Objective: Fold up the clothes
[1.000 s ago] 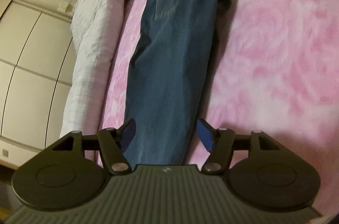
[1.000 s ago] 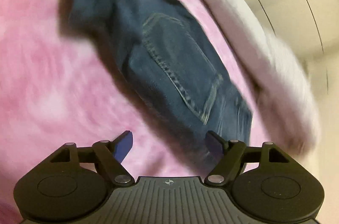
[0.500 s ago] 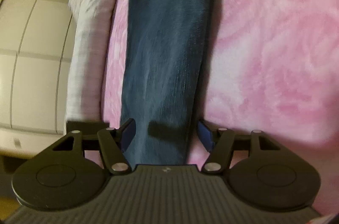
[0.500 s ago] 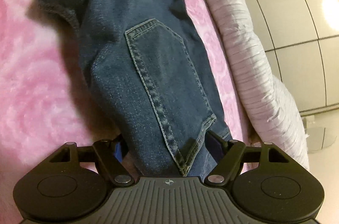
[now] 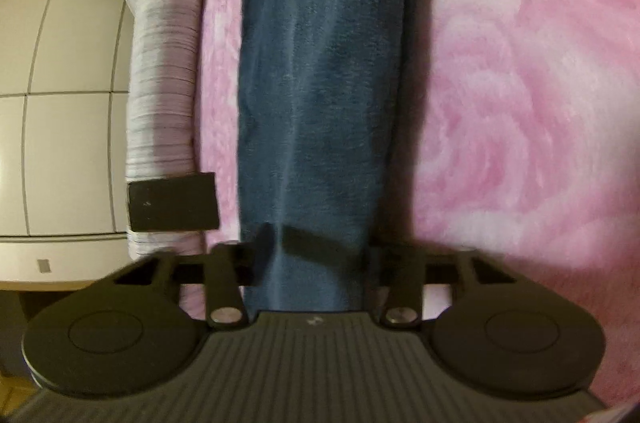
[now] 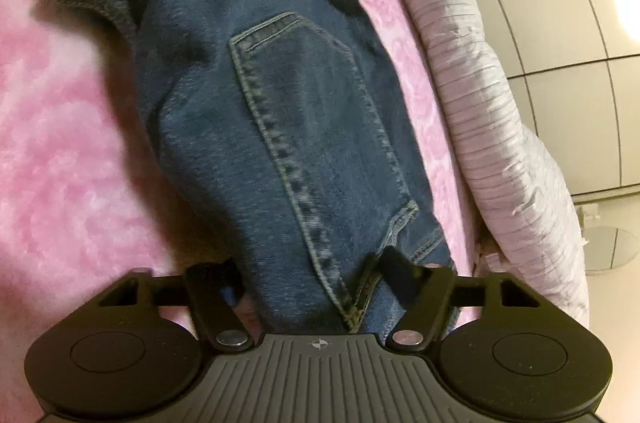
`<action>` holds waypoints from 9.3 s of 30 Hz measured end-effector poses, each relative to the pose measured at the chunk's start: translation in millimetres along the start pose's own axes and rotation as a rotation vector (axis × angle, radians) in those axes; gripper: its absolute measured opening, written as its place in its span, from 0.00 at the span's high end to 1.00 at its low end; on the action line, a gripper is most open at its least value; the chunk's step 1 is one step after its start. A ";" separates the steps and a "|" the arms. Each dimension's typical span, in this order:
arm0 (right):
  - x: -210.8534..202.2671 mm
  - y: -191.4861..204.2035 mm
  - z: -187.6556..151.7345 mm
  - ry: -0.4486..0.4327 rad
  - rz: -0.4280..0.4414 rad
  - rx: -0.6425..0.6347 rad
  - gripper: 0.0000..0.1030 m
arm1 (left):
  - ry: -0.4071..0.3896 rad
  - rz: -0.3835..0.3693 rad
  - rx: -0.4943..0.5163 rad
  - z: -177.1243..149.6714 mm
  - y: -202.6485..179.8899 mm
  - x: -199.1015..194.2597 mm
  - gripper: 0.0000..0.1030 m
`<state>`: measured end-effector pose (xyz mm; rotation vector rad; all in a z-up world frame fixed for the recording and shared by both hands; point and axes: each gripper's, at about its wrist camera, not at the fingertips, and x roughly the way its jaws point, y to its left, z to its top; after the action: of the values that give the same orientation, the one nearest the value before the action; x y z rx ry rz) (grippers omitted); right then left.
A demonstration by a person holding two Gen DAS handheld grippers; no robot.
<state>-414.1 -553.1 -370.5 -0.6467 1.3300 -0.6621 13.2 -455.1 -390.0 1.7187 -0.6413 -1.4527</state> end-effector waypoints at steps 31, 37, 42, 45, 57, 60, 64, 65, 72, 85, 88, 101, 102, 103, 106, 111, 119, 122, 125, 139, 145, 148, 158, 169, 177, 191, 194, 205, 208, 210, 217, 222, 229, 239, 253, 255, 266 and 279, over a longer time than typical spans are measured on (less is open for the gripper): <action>-215.1 92.9 -115.0 0.113 0.257 -0.058 0.62 | 0.039 -0.431 -0.059 30.9 -106.3 -291.7 0.85; -238.5 100.8 -116.2 0.235 0.283 -0.013 0.62 | 0.079 -0.465 -0.277 -6.2 -58.9 -290.6 0.78; -256.0 67.7 -87.8 0.166 0.206 0.081 0.62 | 0.064 -0.421 -0.476 -28.6 -6.4 -256.2 0.72; -233.5 34.9 -55.6 0.074 0.234 0.161 0.62 | 0.047 -0.420 -0.557 -25.4 14.9 -223.2 0.70; -60.7 -23.8 -0.9 -0.048 0.639 0.037 0.62 | -0.038 -0.678 -0.589 29.1 24.2 -127.8 0.65; -46.5 -28.5 -1.5 -0.036 0.740 0.028 0.62 | -0.021 -0.735 -0.537 36.7 16.6 -111.6 0.66; -37.6 -30.1 -5.0 -0.014 0.865 0.055 0.75 | 0.000 -0.755 -0.492 43.7 12.2 -110.0 0.86; -37.0 -30.9 -6.6 -0.005 0.889 0.068 0.88 | 0.013 -0.756 -0.489 43.9 13.0 -110.5 0.98; -40.8 -64.8 -14.4 -0.055 0.894 0.176 0.92 | 0.050 -0.743 -0.597 35.5 35.9 -110.5 0.99; -47.6 -78.3 -52.3 0.023 0.674 0.473 0.41 | 0.171 -0.651 -0.650 27.1 40.7 -99.2 0.70; -70.1 -74.4 -70.2 0.075 0.592 0.572 0.41 | 0.154 -0.633 -0.650 24.2 45.5 -116.4 0.71; -144.4 -30.5 -13.7 0.211 0.382 0.803 0.04 | 0.143 -0.665 -0.400 -73.4 4.2 -180.5 0.70; -156.3 -25.4 3.8 0.195 0.373 0.807 0.04 | 0.123 -0.658 -0.368 -89.6 1.3 -184.7 0.70; -168.3 -20.3 21.2 0.178 0.363 0.811 0.04 | 0.101 -0.651 -0.335 -105.6 -1.7 -188.2 0.70; -206.9 18.8 108.2 0.129 0.394 0.819 0.04 | -0.013 -0.653 -0.258 -150.1 -10.0 -187.4 0.70; -271.5 87.0 257.3 0.048 0.452 0.832 0.04 | -0.207 -0.706 -0.221 -210.8 -12.7 -163.1 0.70; -294.0 150.9 398.7 -0.033 0.613 0.959 0.04 | -0.338 -0.744 -0.172 -230.9 1.9 -148.9 0.72; -288.0 162.4 423.7 -0.091 0.690 1.079 0.04 | -0.391 -0.712 -0.240 -238.8 19.8 -149.7 0.72; -275.4 175.4 438.5 -0.107 0.717 1.164 0.04 | -0.362 -0.733 -0.230 -235.2 18.1 -134.1 0.72; -313.9 254.1 495.5 -0.118 0.436 0.746 0.04 | -0.471 -0.609 -0.073 -274.6 11.5 -138.6 0.63; -296.5 307.0 539.4 -0.135 0.255 0.489 0.08 | -0.597 -0.561 0.036 -309.5 -8.7 -152.4 0.63; -288.9 318.8 541.3 -0.141 0.188 0.377 0.10 | -0.631 -0.545 0.028 -318.6 -15.5 -151.9 0.63; -268.8 325.6 528.3 -0.128 0.033 0.224 0.82 | -0.764 -0.376 0.105 -327.1 -44.3 -159.9 0.59; -283.3 251.4 519.6 -0.109 0.105 0.550 0.87 | -0.898 -0.133 0.294 -287.9 -73.1 -162.0 0.43; -309.5 195.3 505.4 -0.114 0.124 0.758 0.88 | -0.914 -0.151 0.217 -247.8 -8.1 -176.4 0.88; -302.5 73.5 243.7 -0.120 0.045 1.591 0.92 | -0.986 -0.121 -0.042 -34.5 72.9 -223.5 0.58; -275.8 74.0 159.5 -0.079 0.063 1.766 1.00 | -0.963 -0.201 -0.132 16.0 76.2 -221.7 0.58; -219.6 89.7 44.9 -0.047 0.326 2.084 0.96 | -0.645 -0.406 -0.146 84.8 55.0 -155.4 0.58; -216.2 99.2 62.6 -0.067 0.373 2.103 0.32 | -0.575 -0.458 -0.173 72.1 52.4 -133.6 0.58; -209.5 102.9 70.3 -0.068 0.363 2.115 0.15 | -0.555 -0.477 -0.186 63.7 47.3 -124.3 0.58; -181.1 103.6 90.3 -0.059 0.308 2.095 0.15 | -0.527 -0.576 -0.265 53.2 44.6 -99.2 0.57; -160.8 104.2 104.6 -0.053 0.269 2.080 0.15 | -0.506 -0.646 -0.322 45.6 42.7 -81.2 0.55; -164.2 104.8 100.4 -0.024 0.254 2.097 0.89 | -0.527 -0.682 -0.337 58.1 39.7 -81.5 0.55; -212.5 86.5 57.7 0.020 0.100 2.054 0.91 | -0.605 -0.676 -0.296 97.4 35.3 -105.4 0.57; -257.7 107.5 90.5 0.280 -0.044 1.791 0.72 | -0.672 -0.560 -0.118 55.6 55.3 -123.3 0.57; -266.1 107.8 128.4 0.240 0.013 1.678 0.72 | -0.726 -0.495 0.027 29.3 51.3 -129.3 0.57; -243.2 198.7 343.9 0.149 0.027 0.867 0.17 | -0.977 -0.269 0.481 -48.6 -34.8 -128.2 0.51; -196.0 225.5 325.6 0.276 -0.069 0.618 0.46 | -1.096 -0.080 0.603 -18.1 -74.7 -90.3 0.46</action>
<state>-100.0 -242.3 -371.7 -0.0990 1.2610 -1.1863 3.2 -337.3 -398.2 1.1944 -1.7259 -2.4062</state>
